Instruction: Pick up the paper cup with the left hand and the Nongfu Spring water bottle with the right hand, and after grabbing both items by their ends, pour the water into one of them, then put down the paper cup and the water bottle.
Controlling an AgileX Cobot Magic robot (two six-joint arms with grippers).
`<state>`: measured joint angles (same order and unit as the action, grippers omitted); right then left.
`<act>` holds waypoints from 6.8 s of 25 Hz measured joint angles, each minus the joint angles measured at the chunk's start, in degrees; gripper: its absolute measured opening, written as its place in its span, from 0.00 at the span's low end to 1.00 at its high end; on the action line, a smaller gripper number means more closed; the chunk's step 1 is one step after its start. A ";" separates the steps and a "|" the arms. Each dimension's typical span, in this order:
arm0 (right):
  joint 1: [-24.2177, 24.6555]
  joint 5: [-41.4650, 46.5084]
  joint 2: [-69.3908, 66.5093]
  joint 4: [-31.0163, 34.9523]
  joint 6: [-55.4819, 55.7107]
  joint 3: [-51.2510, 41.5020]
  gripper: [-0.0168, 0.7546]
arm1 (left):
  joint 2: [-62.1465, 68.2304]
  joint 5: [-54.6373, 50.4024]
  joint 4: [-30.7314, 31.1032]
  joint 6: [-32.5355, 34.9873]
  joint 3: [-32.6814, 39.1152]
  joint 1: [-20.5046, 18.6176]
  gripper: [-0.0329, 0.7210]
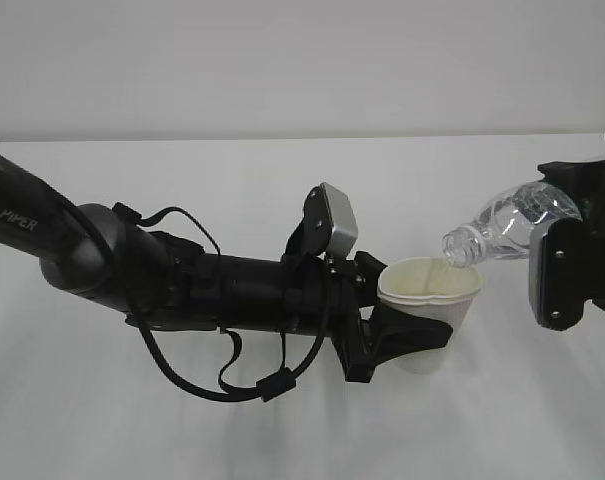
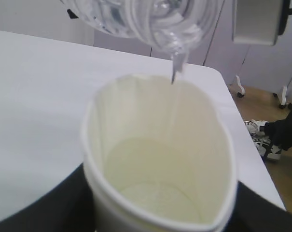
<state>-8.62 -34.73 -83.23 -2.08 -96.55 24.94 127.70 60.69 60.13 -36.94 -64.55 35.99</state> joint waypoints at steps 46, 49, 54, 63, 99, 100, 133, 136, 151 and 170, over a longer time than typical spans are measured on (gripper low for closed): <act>0.00 0.00 0.00 -0.92 -0.26 0.00 0.54 | 0.00 -0.21 1.03 0.00 0.00 0.00 0.60; 0.00 -0.08 0.00 -0.92 -0.26 0.00 0.54 | 0.00 -0.21 1.03 0.00 0.00 0.00 0.60; 0.00 -0.22 0.00 -0.92 -0.26 0.00 0.54 | 0.00 -0.21 1.03 0.00 0.00 0.00 0.60; 0.00 -0.25 0.00 -0.92 -0.26 0.00 0.54 | 0.00 -0.21 1.03 0.00 0.00 0.00 0.60; 0.00 -0.47 0.00 -1.68 -0.38 0.00 0.54 | 0.00 -0.21 1.15 0.00 0.00 0.00 0.60; 0.00 -0.47 0.00 -1.78 -0.38 0.00 0.54 | 0.00 -0.21 1.15 0.00 0.00 0.00 0.60; 0.00 -0.47 0.00 -2.03 -0.38 0.00 0.54 | 0.00 -0.21 1.41 0.00 0.00 0.00 0.59; 0.00 -0.47 0.00 -2.03 -0.38 0.00 0.54 | 0.00 -0.21 1.41 0.00 0.00 0.00 0.59; 0.00 -0.50 0.00 -2.19 -0.38 0.03 0.54 | 0.00 -0.21 1.41 0.00 0.00 0.00 0.59; 0.00 -0.59 0.00 -2.49 -0.38 0.03 0.54 | 0.00 -0.33 1.43 0.00 0.00 0.00 0.59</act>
<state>-8.62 -35.33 -83.23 -4.58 -96.93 24.97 127.70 60.36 61.56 -36.94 -64.55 35.99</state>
